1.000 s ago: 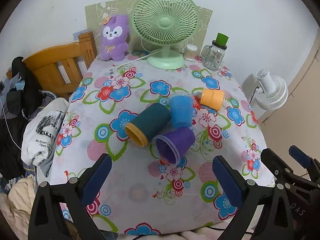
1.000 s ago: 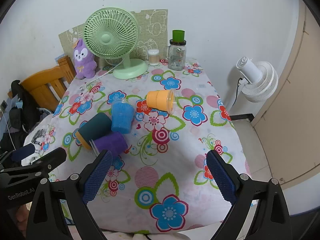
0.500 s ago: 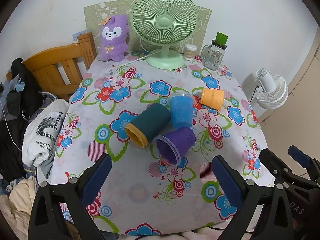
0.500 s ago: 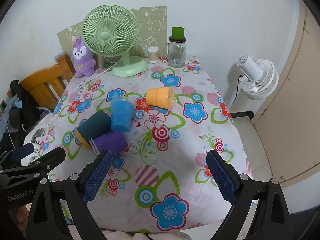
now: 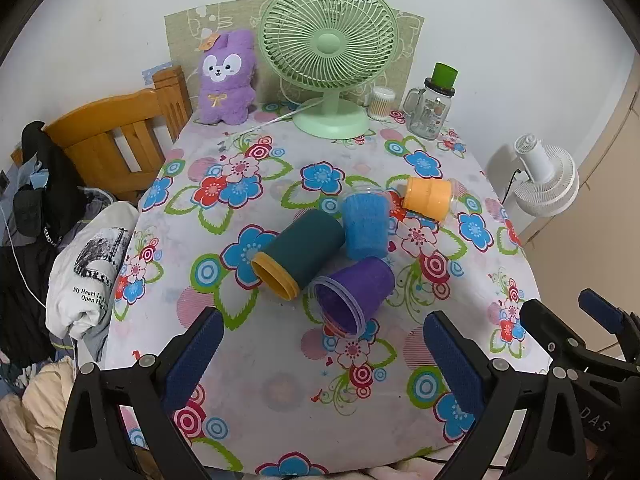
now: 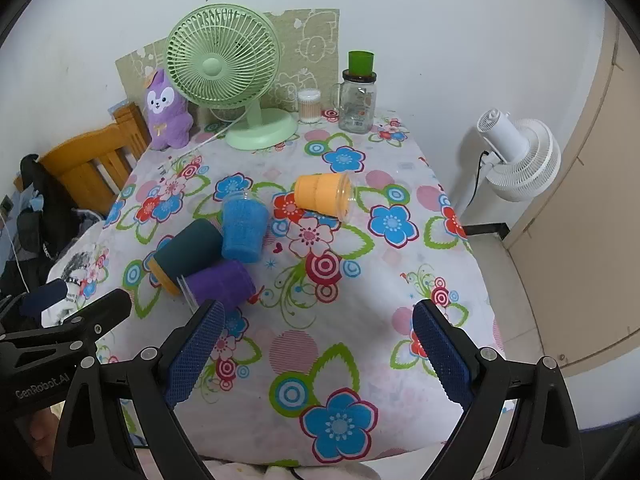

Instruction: Flip cup upside down

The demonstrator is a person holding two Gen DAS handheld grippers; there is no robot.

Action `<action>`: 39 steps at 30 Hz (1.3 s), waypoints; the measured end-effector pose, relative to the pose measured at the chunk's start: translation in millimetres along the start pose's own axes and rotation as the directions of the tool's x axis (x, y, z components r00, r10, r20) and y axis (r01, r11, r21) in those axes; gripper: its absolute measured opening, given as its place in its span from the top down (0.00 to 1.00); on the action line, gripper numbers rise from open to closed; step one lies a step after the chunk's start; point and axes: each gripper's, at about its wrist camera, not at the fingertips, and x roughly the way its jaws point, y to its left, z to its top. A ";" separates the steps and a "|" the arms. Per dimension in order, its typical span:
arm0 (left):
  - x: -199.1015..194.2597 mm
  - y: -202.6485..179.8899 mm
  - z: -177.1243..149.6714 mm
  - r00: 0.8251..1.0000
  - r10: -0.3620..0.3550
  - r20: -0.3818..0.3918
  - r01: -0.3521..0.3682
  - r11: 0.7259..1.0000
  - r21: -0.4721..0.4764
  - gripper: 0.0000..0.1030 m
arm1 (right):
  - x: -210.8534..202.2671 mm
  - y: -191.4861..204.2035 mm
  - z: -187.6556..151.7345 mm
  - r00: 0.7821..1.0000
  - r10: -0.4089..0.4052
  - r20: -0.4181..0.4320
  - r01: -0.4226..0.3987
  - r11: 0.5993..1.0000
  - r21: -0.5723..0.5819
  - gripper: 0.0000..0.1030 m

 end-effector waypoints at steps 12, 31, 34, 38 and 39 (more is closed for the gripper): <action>13.5 2.3 22.5 1.000 -0.001 -0.022 0.002 0.999 0.050 0.02 | 11.3 5.4 21.0 0.999 0.009 -0.037 -0.009 1.000 -0.005 0.06; 67.8 8.2 66.4 0.996 0.024 -0.083 -0.005 0.976 0.217 0.02 | 62.6 23.5 55.8 0.994 0.029 -0.110 -0.030 1.000 0.000 0.06; 80.0 10.3 71.8 0.995 0.024 -0.099 0.000 0.972 0.233 0.02 | 73.6 24.9 59.5 0.992 0.030 -0.124 -0.030 1.000 0.001 0.06; 97.4 13.5 79.8 0.992 0.030 -0.122 0.002 0.968 0.250 0.02 | 91.2 27.9 64.7 0.989 0.022 -0.148 -0.023 1.000 -0.002 0.06; 102.1 13.9 81.5 0.991 0.031 -0.129 0.003 0.967 0.255 0.02 | 94.8 27.9 65.4 0.988 0.021 -0.154 -0.022 1.000 -0.002 0.06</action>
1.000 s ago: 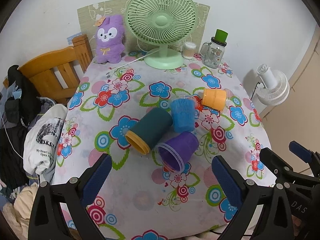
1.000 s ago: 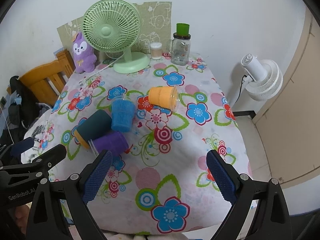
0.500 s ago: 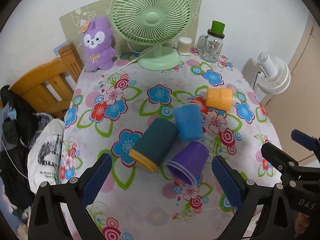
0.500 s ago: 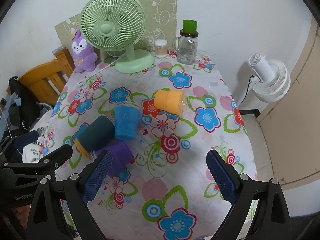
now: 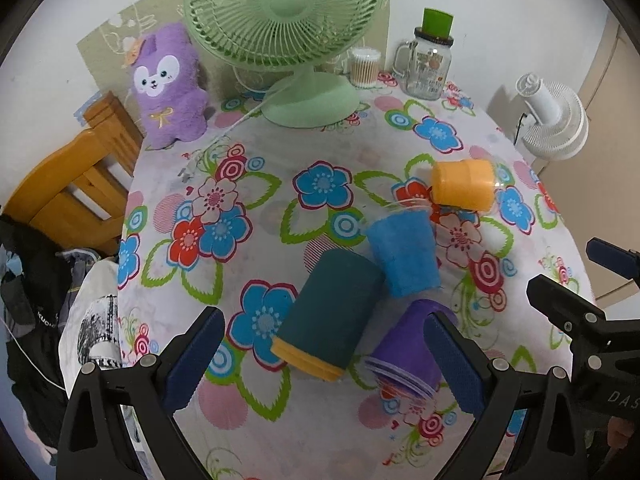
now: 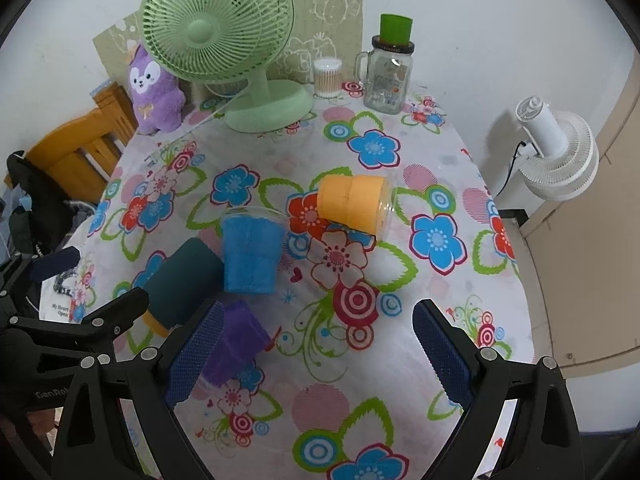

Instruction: Flip cup upside down

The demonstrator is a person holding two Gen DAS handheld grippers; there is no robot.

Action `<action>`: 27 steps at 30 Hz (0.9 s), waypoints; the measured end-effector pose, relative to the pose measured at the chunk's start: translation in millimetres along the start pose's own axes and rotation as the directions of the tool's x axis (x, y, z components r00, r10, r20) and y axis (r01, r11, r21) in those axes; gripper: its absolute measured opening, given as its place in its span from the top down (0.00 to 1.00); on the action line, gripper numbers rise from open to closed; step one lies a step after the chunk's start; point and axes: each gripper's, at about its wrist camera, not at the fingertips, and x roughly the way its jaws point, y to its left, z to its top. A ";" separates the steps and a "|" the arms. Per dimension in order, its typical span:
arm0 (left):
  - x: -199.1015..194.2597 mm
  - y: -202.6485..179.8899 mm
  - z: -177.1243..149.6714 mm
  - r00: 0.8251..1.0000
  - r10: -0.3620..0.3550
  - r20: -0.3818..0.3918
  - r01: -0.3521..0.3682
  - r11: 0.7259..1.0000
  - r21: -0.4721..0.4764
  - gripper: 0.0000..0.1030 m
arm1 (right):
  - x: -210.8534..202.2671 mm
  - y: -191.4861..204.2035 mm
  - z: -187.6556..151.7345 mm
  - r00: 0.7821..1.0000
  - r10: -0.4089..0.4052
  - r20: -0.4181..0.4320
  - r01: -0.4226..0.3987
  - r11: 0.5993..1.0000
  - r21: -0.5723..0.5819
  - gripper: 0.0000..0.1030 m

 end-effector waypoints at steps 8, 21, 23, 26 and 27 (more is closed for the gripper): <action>34.0 1.4 12.6 0.998 0.000 -0.057 0.004 0.998 0.066 0.02 | 33.8 3.2 8.6 0.998 -0.014 -0.056 0.014 1.000 0.004 0.06; 83.2 -5.7 12.1 0.984 -0.006 -0.178 0.039 0.982 0.184 0.05 | 79.5 5.0 9.6 0.987 -0.015 -0.161 0.020 0.999 0.029 0.06; 89.6 -7.2 12.0 0.980 -0.012 -0.197 0.050 0.980 0.193 0.06 | 86.0 4.6 9.0 0.984 -0.012 -0.176 0.019 0.999 0.036 0.06; 102.6 -9.4 12.0 0.968 -0.034 -0.248 0.085 0.977 0.197 0.12 | 93.3 5.5 7.8 0.981 -0.009 -0.195 0.017 0.999 0.039 0.06; 105.2 -10.3 12.0 0.964 -0.041 -0.261 0.094 0.976 0.196 0.15 | 95.3 5.8 7.6 0.980 -0.010 -0.199 0.018 0.999 0.040 0.06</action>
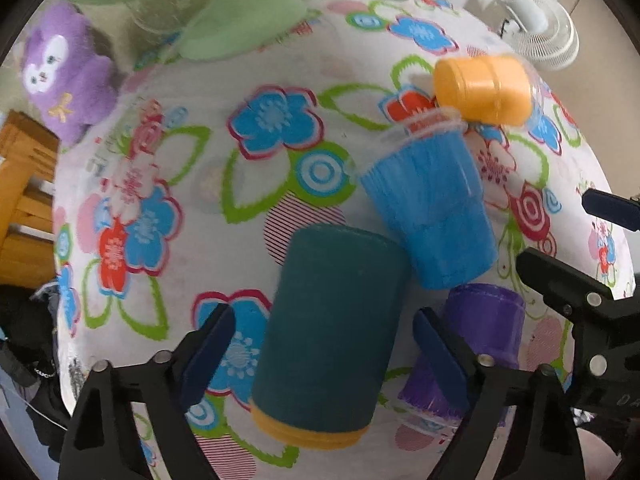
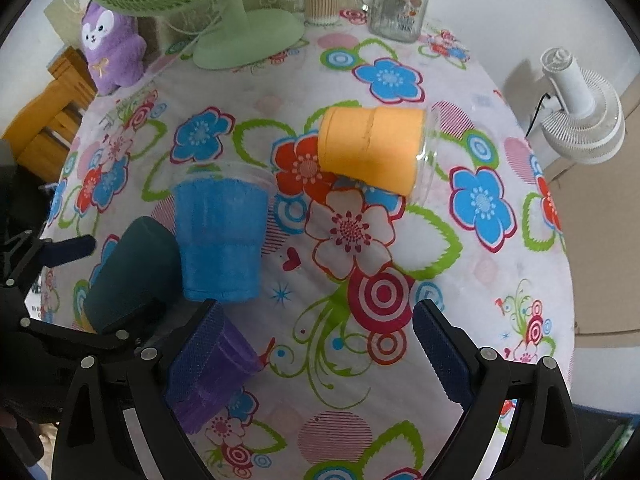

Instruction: Flip cup upside down

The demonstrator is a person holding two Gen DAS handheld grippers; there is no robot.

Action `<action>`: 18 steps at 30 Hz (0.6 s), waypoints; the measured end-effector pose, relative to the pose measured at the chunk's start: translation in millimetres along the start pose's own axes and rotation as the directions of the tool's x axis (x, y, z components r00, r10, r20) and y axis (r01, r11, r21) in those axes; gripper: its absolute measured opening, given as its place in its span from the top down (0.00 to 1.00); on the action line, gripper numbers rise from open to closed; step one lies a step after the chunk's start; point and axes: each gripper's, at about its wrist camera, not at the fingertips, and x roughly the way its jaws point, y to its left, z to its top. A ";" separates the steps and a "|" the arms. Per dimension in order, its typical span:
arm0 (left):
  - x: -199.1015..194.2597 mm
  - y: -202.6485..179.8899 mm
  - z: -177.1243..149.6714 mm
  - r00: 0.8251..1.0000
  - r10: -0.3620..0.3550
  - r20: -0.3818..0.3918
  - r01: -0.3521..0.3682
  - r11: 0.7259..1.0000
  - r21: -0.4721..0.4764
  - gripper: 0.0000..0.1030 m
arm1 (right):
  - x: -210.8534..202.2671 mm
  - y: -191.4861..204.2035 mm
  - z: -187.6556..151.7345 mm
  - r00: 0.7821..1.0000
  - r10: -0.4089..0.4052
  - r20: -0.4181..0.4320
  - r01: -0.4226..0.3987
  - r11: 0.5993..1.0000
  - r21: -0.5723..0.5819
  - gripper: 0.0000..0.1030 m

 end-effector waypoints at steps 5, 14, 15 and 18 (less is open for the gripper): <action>13.2 -2.8 1.7 1.000 -0.008 -0.027 0.008 1.000 0.013 0.26 | 9.0 -0.3 1.1 1.000 0.000 -0.021 0.000 1.000 0.003 0.06; 23.6 -6.8 2.1 1.000 0.002 -0.014 -0.002 1.000 0.022 0.30 | 19.1 0.6 0.3 0.999 0.000 -0.051 0.001 1.000 0.006 0.06; 22.7 -6.4 0.8 1.000 0.001 -0.013 -0.001 1.000 0.020 0.30 | 19.0 1.3 0.3 0.999 -0.001 -0.050 0.001 1.000 0.004 0.06; 20.4 -5.4 -1.2 1.000 0.002 -0.015 -0.002 1.000 0.011 0.30 | 17.4 3.9 0.3 0.999 0.002 -0.048 -0.002 1.000 -0.006 0.06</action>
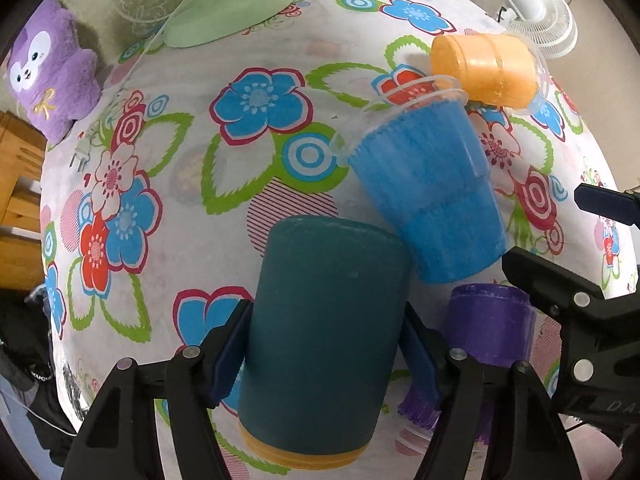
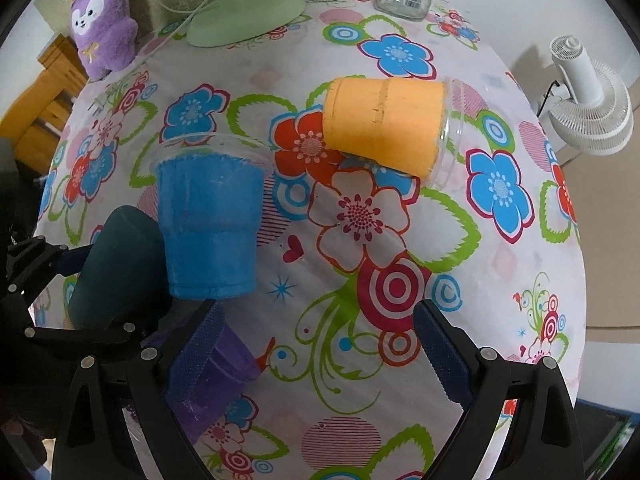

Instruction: Flip cup upside down

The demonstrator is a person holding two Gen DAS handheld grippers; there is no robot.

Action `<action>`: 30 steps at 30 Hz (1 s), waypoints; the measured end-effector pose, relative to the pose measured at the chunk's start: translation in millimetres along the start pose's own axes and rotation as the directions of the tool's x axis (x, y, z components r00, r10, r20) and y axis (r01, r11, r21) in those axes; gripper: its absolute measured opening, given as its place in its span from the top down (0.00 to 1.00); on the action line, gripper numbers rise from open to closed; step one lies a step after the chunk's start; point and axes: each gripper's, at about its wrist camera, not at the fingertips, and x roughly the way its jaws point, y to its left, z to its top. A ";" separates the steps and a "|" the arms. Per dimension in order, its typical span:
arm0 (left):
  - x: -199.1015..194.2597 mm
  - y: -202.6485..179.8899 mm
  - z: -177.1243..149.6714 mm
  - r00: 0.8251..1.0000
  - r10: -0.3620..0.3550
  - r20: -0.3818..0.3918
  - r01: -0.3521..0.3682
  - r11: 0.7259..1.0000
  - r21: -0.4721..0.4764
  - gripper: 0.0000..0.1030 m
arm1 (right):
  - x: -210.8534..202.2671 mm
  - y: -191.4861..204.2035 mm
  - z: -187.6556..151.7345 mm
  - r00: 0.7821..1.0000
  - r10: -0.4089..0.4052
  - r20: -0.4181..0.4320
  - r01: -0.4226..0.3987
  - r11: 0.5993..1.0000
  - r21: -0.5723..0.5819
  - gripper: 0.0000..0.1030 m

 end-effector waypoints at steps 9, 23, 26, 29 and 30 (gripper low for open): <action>-19.5 14.7 -20.8 1.000 -0.010 0.019 0.011 0.998 -0.061 0.31 | -13.8 11.5 -2.2 0.999 0.021 0.028 -0.020 0.999 -0.035 0.06; -31.8 9.8 -31.6 0.999 0.009 0.035 -0.006 0.996 -0.085 0.31 | -33.1 28.4 -14.3 0.995 0.058 0.078 -0.051 0.995 -0.090 0.06; -27.0 6.4 -24.7 0.999 0.005 0.038 -0.002 0.998 -0.070 0.31 | -32.4 21.6 -14.0 0.995 0.049 0.082 -0.043 0.997 -0.066 0.06; -22.3 4.7 -21.6 1.000 -0.006 0.026 0.007 0.998 -0.062 0.32 | -28.6 14.5 -13.0 0.996 0.048 0.072 -0.046 0.998 -0.037 0.06; -21.5 4.5 -21.8 1.000 -0.006 0.023 0.008 0.998 -0.062 0.32 | -27.4 12.9 -13.0 0.996 0.048 0.069 -0.046 0.998 -0.031 0.06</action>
